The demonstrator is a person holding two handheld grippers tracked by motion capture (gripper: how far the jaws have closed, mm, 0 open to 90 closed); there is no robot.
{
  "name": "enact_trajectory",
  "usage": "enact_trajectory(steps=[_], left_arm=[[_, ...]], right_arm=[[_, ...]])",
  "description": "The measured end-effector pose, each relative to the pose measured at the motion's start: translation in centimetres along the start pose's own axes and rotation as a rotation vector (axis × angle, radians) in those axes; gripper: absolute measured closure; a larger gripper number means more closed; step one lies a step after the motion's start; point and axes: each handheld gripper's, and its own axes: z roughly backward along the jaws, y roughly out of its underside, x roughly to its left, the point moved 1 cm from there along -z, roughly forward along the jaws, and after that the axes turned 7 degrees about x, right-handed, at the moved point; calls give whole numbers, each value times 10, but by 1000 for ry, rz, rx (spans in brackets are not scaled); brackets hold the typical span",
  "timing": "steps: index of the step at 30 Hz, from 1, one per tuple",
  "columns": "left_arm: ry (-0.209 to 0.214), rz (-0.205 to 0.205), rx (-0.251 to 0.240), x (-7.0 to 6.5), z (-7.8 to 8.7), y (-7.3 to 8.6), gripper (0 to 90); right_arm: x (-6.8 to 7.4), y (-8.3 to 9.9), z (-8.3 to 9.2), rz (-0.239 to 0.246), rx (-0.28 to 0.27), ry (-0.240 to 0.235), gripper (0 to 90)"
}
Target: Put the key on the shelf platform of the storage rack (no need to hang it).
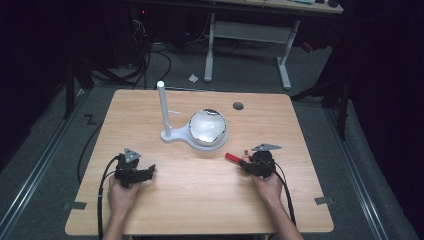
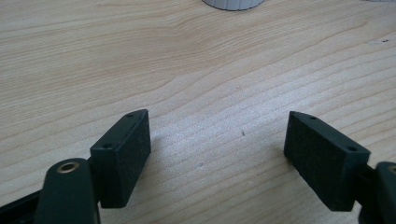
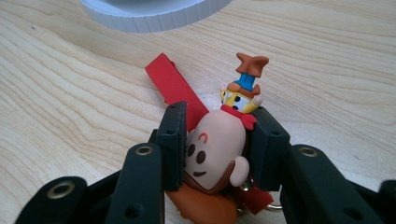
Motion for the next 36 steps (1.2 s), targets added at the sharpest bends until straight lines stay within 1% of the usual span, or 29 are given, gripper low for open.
enact_trajectory(steps=[2, 3, 8, 11, 13, 15, 17, 19, 21, 22, 23, 25, 26, 28, 29, 31, 33, 35, 36], left_arm=[[0, 0, 0, 0, 0, 0, 232], [1, -1, 2, 0, 0, 0, 232], [0, 0, 0, 0, 0, 0, 232], [0, 0, 1, 0, 0, 0, 232], [0, -1, 0, 0, 0, 0, 232], [0, -1, 0, 0, 0, 0, 232], [1, -1, 2, 0, 0, 0, 232], [0, -1, 1, 0, 0, 0, 232], [1, -1, 1, 0, 0, 0, 232], [1, -1, 1, 0, 0, 0, 232], [1, -1, 2, 0, 0, 0, 232], [1, -1, 1, 0, 0, 0, 232], [1, -1, 2, 0, 0, 0, 232], [0, -1, 1, 0, 0, 0, 232], [0, -1, 0, 0, 0, 0, 232], [0, 0, 0, 0, 0, 0, 232], [0, 0, 0, 0, 0, 0, 232], [0, 0, 0, 0, 0, 0, 232], [0, 0, 0, 0, 0, 0, 232]], right_arm=[[0, 0, 0, 4, 1, -1, 627], [1, -1, 0, 15, 13, 0, 631], [2, -2, 1, 39, 19, 4, 640], [2, -2, 5, 52, 2, 7, 642], [1, -2, 8, 49, -4, 6, 643], [0, -3, 15, 44, -29, -3, 644], [-1, -6, 27, 56, -55, 1, 645], [-1, -7, 30, 57, -58, 0, 645], [-2, -10, 41, 76, -77, -1, 646], [-2, -10, 41, 76, -77, -1, 646], [-2, -12, 46, 82, -81, 0, 646], [-2, -12, 48, 83, -82, -2, 646], [-2, -15, 53, 89, -92, -3, 646], [-3, -16, 55, 94, -97, -7, 646], [-3, -19, 60, 98, -109, -13, 646], [-3, -20, 62, 99, -113, -15, 646], [-3, -25, 71, 105, -125, -21, 646], [-3, -27, 73, 107, -127, -23, 646], [-2, -31, 78, 109, -128, -34, 646]])
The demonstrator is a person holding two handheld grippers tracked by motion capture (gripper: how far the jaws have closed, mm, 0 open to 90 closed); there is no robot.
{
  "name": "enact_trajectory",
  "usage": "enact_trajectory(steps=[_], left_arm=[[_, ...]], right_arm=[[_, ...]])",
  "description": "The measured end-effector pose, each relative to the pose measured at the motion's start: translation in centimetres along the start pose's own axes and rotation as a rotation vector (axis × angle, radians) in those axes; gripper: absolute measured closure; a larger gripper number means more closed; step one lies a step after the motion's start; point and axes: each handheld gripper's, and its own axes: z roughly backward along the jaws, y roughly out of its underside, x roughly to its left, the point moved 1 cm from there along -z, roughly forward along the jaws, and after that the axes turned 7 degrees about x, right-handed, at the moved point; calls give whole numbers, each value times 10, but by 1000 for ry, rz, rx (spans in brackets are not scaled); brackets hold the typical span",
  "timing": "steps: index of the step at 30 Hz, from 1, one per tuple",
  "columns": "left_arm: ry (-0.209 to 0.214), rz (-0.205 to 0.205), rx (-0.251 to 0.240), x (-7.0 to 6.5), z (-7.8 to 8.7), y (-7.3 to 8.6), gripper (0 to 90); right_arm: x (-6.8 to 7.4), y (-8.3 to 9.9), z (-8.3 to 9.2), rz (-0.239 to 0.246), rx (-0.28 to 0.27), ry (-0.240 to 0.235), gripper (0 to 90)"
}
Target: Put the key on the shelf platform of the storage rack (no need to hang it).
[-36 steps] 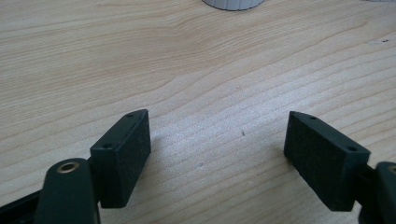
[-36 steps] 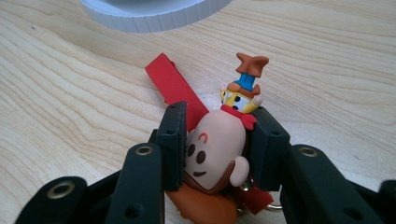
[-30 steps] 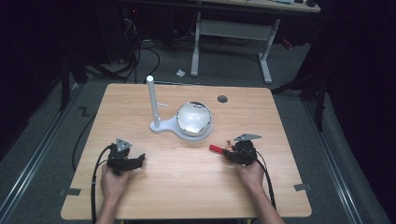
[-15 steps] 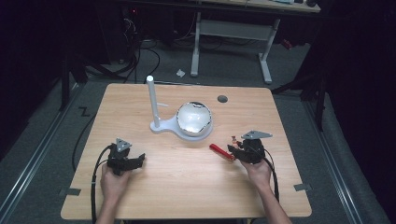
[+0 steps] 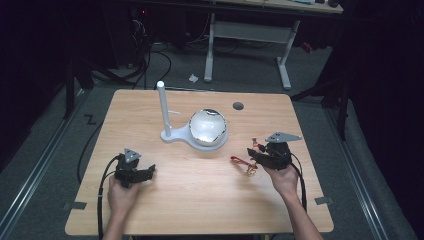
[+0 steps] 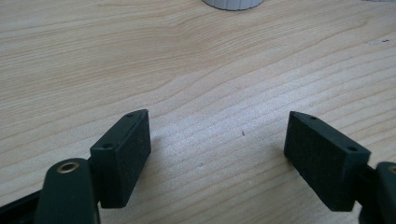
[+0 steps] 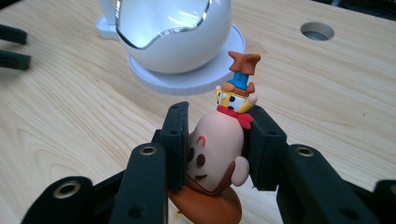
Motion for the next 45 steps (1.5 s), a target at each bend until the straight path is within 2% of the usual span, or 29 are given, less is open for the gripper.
enact_trajectory(steps=[8, 16, 22, 28, 34, 39, 45], left_arm=[[1, 0, 0, 0, 0, 0, 232], [0, 0, 0, 0, 0, 0, 232], [2, -2, 2, 0, 0, 0, 232], [1, -1, 1, 0, 0, 0, 232], [1, -1, 1, 0, 0, 0, 232], [1, -1, 1, 0, 0, 0, 233], [1, -1, 1, 0, 0, 0, 233]], right_arm=[[1, -15, 10, 11, 2, -31, 645], [3, -37, 28, 33, -11, -53, 645], [8, -50, 39, 68, -5, -69, 645], [9, -60, 43, 66, -14, -96, 645], [15, -78, 46, 87, -18, -120, 644], [13, -94, 42, 77, -24, -154, 644], [13, -110, 36, 78, -31, -167, 644]])
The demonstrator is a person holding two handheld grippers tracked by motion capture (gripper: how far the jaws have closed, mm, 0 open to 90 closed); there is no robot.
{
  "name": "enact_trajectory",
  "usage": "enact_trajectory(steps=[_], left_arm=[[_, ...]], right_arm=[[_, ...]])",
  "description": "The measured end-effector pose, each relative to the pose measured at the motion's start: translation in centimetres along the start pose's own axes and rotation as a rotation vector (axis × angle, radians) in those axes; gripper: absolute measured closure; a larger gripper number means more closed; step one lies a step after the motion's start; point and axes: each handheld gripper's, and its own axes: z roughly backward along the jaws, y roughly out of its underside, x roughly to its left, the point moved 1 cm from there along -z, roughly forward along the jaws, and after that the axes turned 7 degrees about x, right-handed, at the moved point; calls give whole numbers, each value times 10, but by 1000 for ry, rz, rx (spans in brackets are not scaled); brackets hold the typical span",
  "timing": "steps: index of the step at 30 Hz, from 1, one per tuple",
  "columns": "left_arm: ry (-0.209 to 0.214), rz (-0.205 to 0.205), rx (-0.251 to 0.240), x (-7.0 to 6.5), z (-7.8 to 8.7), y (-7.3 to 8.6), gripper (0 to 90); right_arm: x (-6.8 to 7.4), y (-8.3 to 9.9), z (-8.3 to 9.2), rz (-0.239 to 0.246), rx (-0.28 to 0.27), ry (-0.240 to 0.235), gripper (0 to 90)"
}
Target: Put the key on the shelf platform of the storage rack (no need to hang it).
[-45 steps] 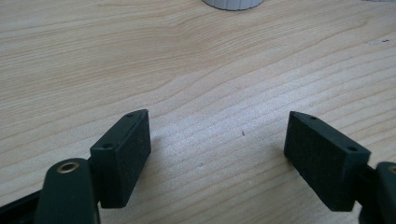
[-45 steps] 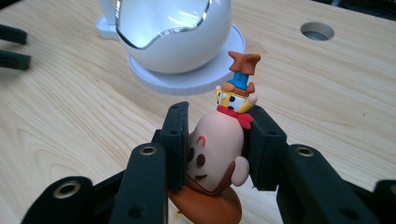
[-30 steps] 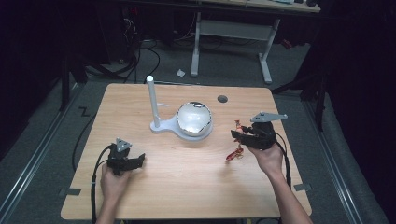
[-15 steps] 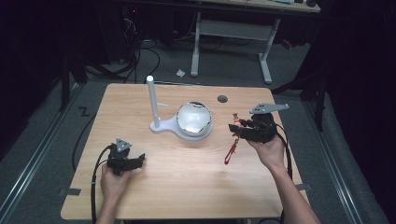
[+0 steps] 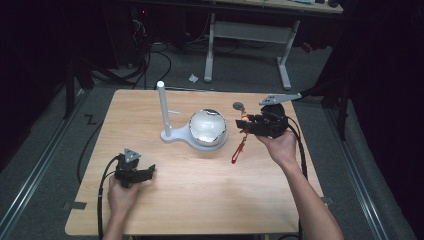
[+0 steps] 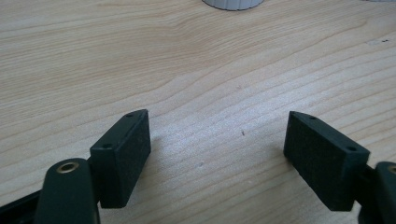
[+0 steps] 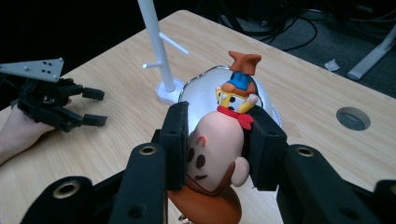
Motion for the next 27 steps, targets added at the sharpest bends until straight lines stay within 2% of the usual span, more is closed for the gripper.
enact_trajectory(steps=[11, 14, 27], left_arm=[[0, 1, 0, 0, 0, 0, 234], [-1, 1, 0, 0, 0, 0, 234], [0, 3, -1, 0, 0, 0, 236]], right_arm=[[-2, -31, -13, -12, -17, -6, 643], [-1, -42, -20, -5, -11, 9, 643], [-3, -68, -31, -5, -9, 29, 644]])
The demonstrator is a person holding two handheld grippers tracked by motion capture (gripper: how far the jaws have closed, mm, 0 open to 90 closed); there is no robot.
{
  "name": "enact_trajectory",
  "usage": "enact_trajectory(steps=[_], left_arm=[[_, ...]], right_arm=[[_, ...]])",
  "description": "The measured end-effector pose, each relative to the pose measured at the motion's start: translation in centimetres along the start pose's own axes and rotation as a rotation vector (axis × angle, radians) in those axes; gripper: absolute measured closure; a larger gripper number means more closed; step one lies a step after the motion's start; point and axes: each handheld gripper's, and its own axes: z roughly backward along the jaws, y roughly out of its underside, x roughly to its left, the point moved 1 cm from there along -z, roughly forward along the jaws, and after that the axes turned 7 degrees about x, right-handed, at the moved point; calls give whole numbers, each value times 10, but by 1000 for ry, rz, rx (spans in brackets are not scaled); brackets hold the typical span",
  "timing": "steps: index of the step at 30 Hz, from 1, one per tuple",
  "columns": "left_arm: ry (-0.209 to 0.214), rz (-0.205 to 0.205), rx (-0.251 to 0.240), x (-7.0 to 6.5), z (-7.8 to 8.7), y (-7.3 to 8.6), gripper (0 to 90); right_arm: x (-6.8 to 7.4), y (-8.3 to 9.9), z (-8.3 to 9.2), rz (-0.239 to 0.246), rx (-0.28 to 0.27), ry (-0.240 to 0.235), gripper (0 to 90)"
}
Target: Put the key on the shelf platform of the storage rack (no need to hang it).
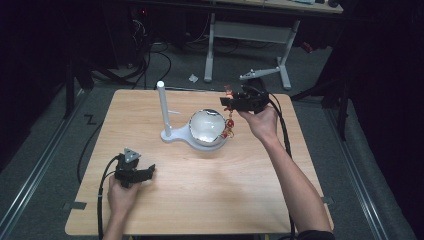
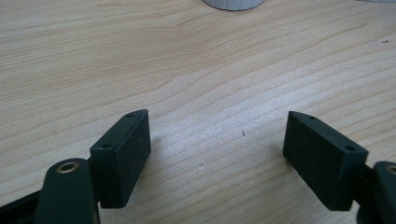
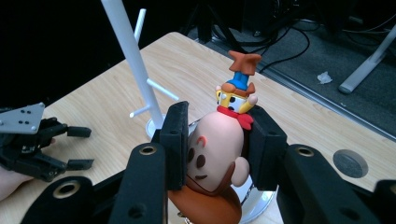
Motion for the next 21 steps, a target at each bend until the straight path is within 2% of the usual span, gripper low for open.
enact_trajectory(steps=[8, 12, 17, 21], left_arm=[[0, 0, 0, 0, 0, 0, 236], [3, 1, 1, 0, 0, 0, 235], [2, 0, 1, 0, 0, 0, 237], [0, 0, 0, 0, 0, 0, 237]], right_arm=[[-5, -15, -9, -24, -16, 5, 643], [-3, -23, -18, -23, 2, 23, 642], [-5, -26, -31, -49, -2, 11, 641], [-4, -25, -42, -44, 9, 15, 641]])
